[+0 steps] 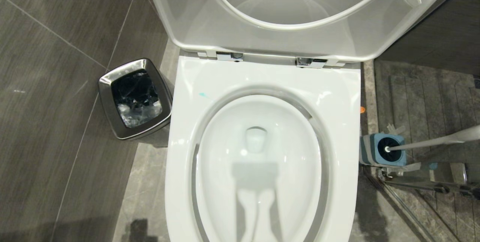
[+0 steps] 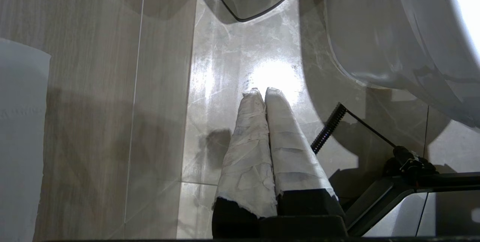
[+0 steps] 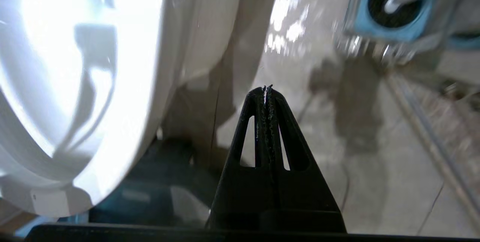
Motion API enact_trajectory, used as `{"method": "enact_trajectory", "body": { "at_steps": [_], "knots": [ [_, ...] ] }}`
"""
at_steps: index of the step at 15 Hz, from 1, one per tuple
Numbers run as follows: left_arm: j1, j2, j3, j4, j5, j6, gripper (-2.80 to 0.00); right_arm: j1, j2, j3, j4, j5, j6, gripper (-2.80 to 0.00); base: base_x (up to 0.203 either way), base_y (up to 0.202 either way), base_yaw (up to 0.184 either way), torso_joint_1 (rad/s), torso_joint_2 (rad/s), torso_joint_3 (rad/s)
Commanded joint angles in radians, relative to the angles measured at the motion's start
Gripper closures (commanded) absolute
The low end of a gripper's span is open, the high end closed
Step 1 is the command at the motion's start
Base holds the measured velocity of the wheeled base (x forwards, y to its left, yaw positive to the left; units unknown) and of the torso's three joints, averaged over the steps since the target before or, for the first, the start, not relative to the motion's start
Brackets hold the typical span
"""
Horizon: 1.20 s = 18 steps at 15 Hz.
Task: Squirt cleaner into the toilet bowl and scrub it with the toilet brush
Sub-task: Pour in the cleaning agent
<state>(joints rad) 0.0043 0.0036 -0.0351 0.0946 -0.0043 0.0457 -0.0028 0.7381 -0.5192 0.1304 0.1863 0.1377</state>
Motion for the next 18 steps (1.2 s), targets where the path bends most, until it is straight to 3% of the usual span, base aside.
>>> {"method": "enact_trajectory", "body": {
  "at_steps": [1, 5, 9, 10, 14, 18],
  "knots": [
    [0.000, -0.001, 0.000, 0.001, 0.000, 0.000, 0.00, 0.012, 0.290, -0.052, 0.012, 0.009, -0.013, 0.00, 0.000, 0.000, 0.000, 0.000, 0.00, 0.000],
    [0.000, -0.001, 0.000, 0.001, 0.000, 0.000, 0.00, 0.098, 0.420, 0.028, -0.032, -0.097, -0.126, 0.00, 0.000, 0.000, 0.000, 0.000, 0.00, 0.000],
    [0.000, -0.001, 0.000, 0.001, 0.000, 0.000, 0.00, 0.120, 0.532, 0.256, -0.455, -0.104, -0.148, 0.00, 0.000, 0.000, 0.000, 0.000, 0.00, 0.000],
    [0.000, -0.001, 0.000, 0.001, 0.000, 0.000, 0.00, 0.126, 0.550, 0.278, -0.494, -0.105, -0.153, 0.00, 0.000, 0.000, 0.000, 0.000, 0.00, 0.000],
    [0.000, -0.001, 0.000, 0.001, 0.000, 0.000, 0.00, 0.124, 0.652, 0.314, -0.525, -0.111, -0.151, 0.00, 0.000, 0.000, 0.000, 0.000, 0.00, 0.000],
    [0.000, -0.001, 0.000, 0.001, 0.000, 0.000, 0.00, 0.111, 0.891, 0.303, -0.738, -0.171, -0.148, 0.00, 0.000, 0.000, 0.000, 0.000, 0.00, 0.000]
  ]
}}
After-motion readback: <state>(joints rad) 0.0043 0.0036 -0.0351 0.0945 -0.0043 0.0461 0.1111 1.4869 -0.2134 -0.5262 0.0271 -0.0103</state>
